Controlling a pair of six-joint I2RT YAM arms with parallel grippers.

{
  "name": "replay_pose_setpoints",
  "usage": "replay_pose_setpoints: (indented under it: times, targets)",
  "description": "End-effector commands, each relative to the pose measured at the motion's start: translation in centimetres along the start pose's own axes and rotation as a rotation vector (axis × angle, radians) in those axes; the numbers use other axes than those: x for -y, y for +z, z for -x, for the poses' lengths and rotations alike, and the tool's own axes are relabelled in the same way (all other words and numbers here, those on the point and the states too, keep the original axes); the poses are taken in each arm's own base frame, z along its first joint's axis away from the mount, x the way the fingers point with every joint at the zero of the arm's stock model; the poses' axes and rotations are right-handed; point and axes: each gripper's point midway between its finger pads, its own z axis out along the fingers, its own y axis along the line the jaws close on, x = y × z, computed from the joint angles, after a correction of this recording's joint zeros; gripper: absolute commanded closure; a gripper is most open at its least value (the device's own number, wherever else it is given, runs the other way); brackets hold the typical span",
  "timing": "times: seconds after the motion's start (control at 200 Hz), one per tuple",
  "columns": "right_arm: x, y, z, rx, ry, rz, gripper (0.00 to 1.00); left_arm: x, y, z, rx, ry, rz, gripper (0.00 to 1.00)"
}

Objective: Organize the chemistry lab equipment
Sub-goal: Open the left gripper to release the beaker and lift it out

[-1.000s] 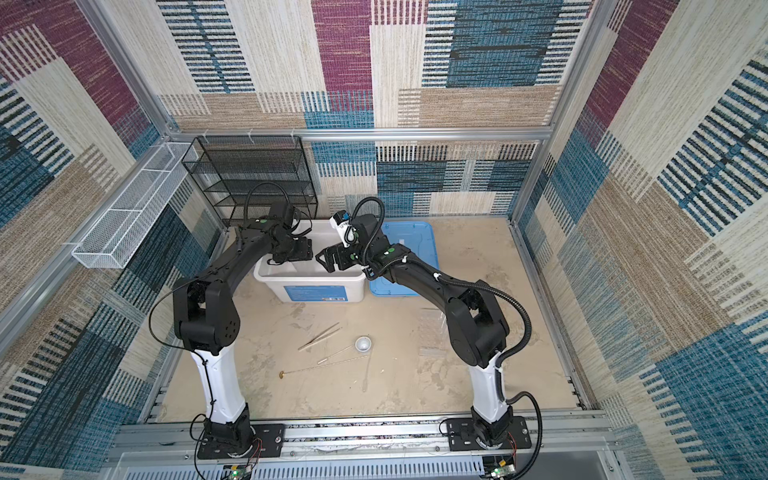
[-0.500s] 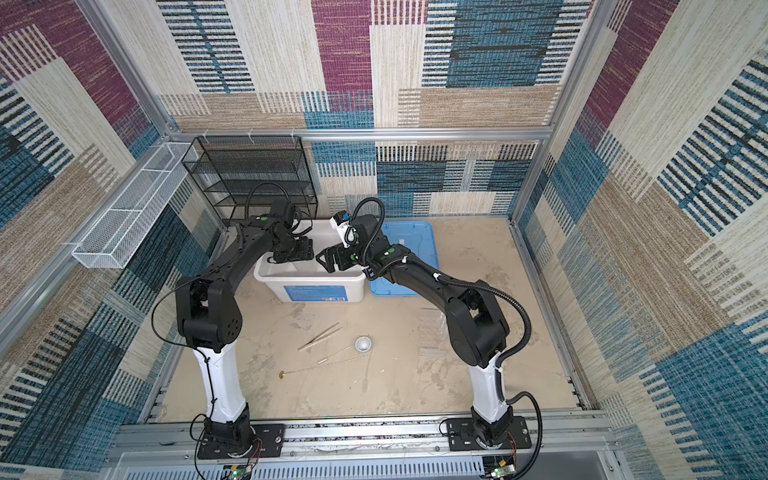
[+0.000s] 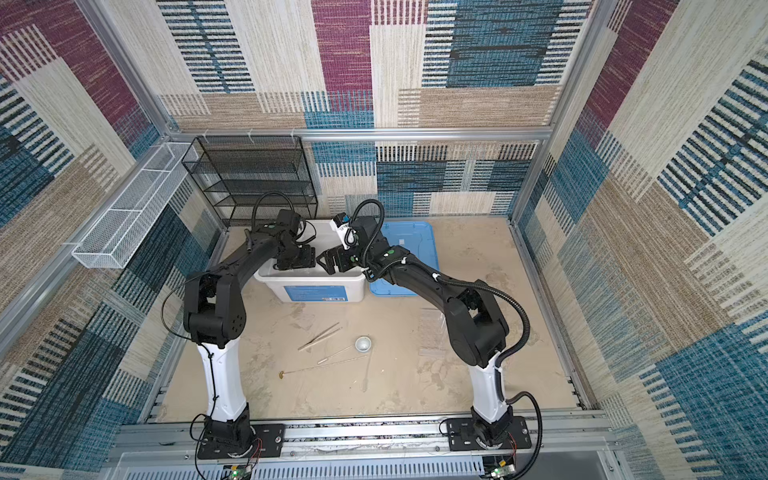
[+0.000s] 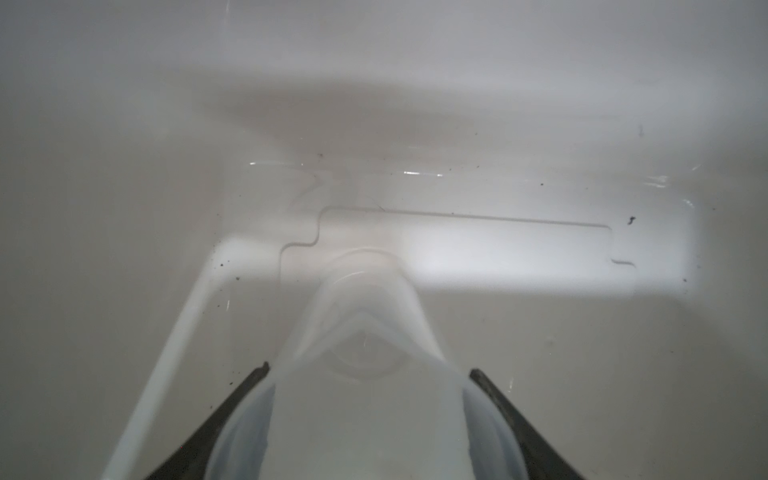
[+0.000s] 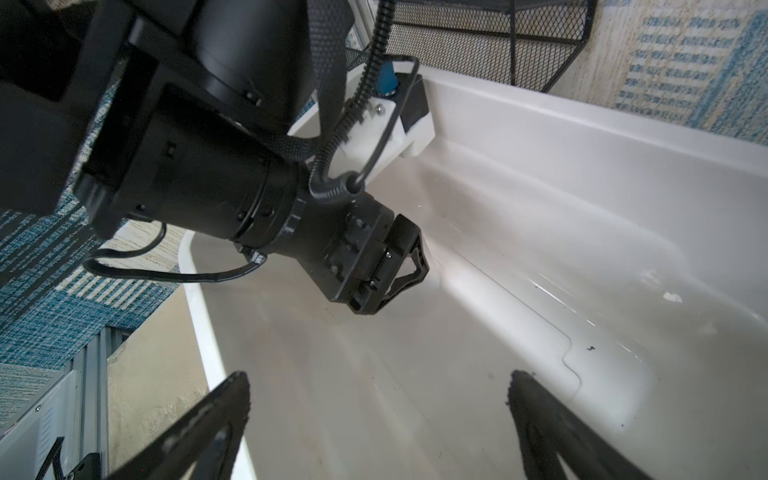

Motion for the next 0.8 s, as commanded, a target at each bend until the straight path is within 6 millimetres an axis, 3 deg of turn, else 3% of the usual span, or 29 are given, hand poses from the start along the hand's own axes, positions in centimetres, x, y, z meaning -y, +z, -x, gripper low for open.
replay_pose_setpoints:
  times: [0.0, 0.165, 0.421, 0.461, 0.796]
  targets:
    - [0.0, 0.0, 0.2, 0.013, -0.001, 0.003, 0.02, -0.4, 0.7, 0.3, 0.012, -0.025, 0.019, 0.24]
    - [0.0, 0.1, -0.1, 0.008, 0.001, 0.003, 0.02, -0.3, 0.6, 0.3, 0.016, -0.028, 0.020, 0.18]
    - [-0.2, -0.3, 0.5, 0.028, -0.008, 0.005, 0.02, 0.1, 0.7, 1.1, 0.028, -0.019, 0.005, 0.19]
    - [0.1, -0.1, -0.5, 0.007, -0.002, -0.001, 0.02, 0.2, 0.9, 1.1, 0.027, -0.022, -0.002, 0.19]
    - [0.3, -0.1, -1.1, -0.007, 0.003, -0.006, 0.02, 0.4, -0.5, 2.0, 0.062, -0.029, -0.005, 0.00]
